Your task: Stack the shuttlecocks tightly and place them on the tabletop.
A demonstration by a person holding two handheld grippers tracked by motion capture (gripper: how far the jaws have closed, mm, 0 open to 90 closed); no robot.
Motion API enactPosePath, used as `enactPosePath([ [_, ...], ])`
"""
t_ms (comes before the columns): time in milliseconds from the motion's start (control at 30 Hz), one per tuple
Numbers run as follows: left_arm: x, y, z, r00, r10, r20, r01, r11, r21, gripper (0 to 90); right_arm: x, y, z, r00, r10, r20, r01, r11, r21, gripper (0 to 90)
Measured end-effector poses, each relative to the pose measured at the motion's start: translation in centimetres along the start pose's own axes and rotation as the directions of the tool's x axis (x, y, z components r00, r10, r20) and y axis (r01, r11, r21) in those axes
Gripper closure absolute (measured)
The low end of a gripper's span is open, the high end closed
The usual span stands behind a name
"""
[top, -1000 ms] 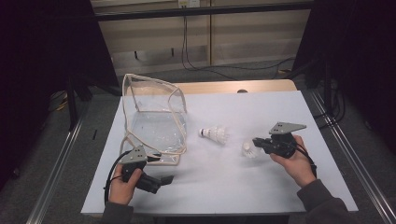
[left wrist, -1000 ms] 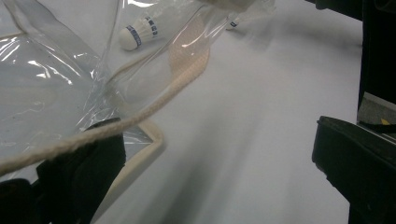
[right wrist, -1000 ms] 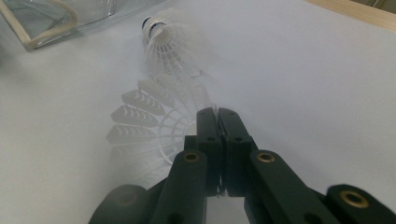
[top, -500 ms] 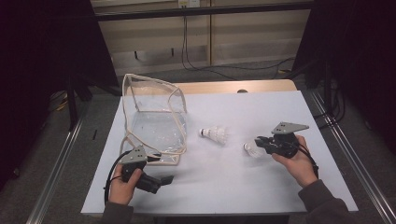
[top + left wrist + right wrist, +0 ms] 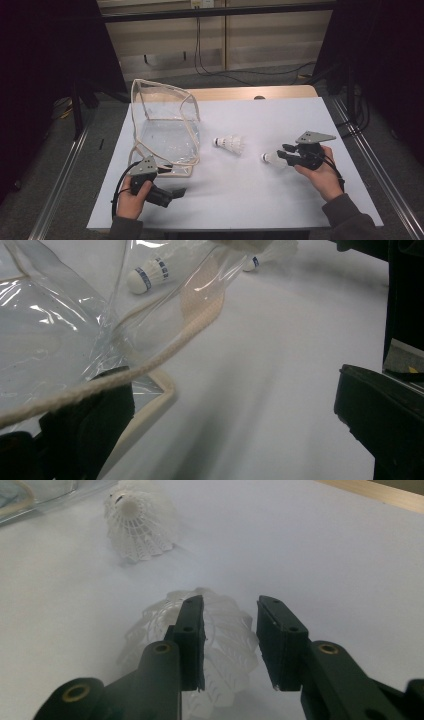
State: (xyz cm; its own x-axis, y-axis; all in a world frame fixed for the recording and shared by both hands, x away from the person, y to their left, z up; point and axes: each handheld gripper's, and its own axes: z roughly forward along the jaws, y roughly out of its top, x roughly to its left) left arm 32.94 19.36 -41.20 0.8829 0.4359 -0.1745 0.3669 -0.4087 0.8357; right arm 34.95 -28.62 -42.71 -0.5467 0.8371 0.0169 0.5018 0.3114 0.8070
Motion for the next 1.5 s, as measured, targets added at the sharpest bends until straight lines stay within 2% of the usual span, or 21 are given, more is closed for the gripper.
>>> enactPosePath([
  [367,0.0,0.0,0.0,1.0000,0.000,-0.001,0.000,1.0000,0.002,2.8,-0.4,-0.8,-0.2,0.9993,0.028,0.025,-0.028,1.000,0.005,55.7],
  [567,0.0,0.0,0.0,1.0000,-0.002,0.000,0.002,1.0000,0.000,2.8,-0.5,-1.2,-0.4,0.9982,0.051,0.031,-0.051,0.999,0.001,48.5],
  [733,0.0,0.0,0.0,1.0000,0.001,-0.001,-0.001,1.0000,0.003,2.8,-0.8,-1.5,-0.6,0.9960,0.071,0.054,-0.071,0.997,0.000,39.4],
  [900,0.0,0.0,0.0,1.0000,0.001,-0.001,-0.001,1.0000,0.005,2.8,-1.0,-1.9,-0.9,0.9937,0.087,0.071,-0.087,0.996,-0.010,35.9],
  [1100,-0.1,0.0,0.0,1.0000,-0.005,0.000,0.005,1.0000,-0.002,2.8,-1.2,-2.3,-1.2,0.9907,0.117,0.069,-0.117,0.993,-0.009,31.4],
  [1500,-0.1,0.1,0.0,1.0000,-0.003,-0.003,0.003,1.0000,0.001,2.8,-1.2,-2.6,-2.0,0.9878,0.144,0.059,-0.143,0.989,-0.025,20.7],
])
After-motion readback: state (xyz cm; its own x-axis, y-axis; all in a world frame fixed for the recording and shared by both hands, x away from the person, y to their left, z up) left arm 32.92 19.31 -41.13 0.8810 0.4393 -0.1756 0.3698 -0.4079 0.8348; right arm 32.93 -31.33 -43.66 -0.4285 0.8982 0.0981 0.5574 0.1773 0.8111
